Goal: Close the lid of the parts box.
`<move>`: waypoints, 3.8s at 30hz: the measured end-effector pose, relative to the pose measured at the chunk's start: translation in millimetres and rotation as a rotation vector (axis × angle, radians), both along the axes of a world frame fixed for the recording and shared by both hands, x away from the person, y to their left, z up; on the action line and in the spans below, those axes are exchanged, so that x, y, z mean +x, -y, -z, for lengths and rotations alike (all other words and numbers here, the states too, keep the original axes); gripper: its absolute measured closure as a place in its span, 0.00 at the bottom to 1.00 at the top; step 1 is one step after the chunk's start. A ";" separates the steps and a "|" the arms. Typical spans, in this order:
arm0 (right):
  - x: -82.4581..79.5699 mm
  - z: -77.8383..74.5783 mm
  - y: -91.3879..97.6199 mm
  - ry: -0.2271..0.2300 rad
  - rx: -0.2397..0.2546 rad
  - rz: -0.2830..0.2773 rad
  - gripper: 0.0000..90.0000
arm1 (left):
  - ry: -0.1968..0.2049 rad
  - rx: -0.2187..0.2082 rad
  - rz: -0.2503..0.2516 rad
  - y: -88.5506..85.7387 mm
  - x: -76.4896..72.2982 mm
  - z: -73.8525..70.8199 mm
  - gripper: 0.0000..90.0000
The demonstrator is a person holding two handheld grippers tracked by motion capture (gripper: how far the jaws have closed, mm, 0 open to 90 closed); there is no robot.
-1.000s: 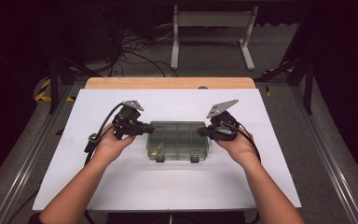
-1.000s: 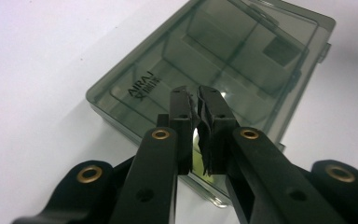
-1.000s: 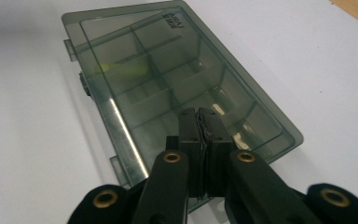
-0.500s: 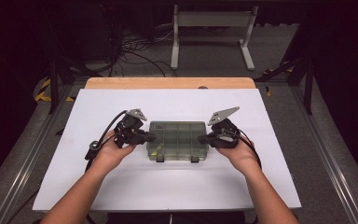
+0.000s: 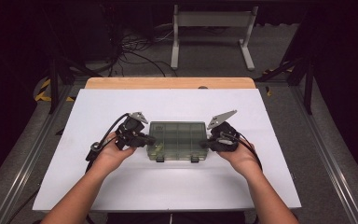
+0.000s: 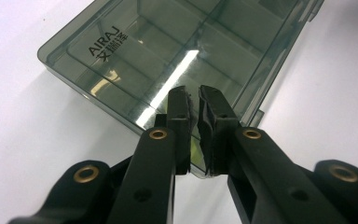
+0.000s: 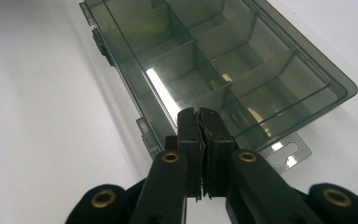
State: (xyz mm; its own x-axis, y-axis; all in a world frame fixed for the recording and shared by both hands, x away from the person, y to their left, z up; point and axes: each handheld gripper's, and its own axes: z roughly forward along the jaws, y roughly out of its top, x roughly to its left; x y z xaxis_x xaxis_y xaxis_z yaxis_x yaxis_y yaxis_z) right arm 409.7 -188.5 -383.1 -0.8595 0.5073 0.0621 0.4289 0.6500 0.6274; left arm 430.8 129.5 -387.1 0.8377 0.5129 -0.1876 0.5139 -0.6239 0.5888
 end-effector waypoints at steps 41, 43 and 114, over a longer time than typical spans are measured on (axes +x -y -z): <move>1.6 8.1 -2.2 -0.019 -0.031 -0.003 0.98 | -0.025 0.039 0.034 3.0 -1.0 6.0 0.92; 1.6 8.2 -2.1 -0.019 -0.032 -0.005 0.98 | -0.019 0.043 0.036 3.0 -1.1 5.7 0.92; -48.7 -10.2 34.4 0.349 0.327 0.054 0.02 | 0.348 -0.447 -0.032 -97.8 -89.5 4.5 0.00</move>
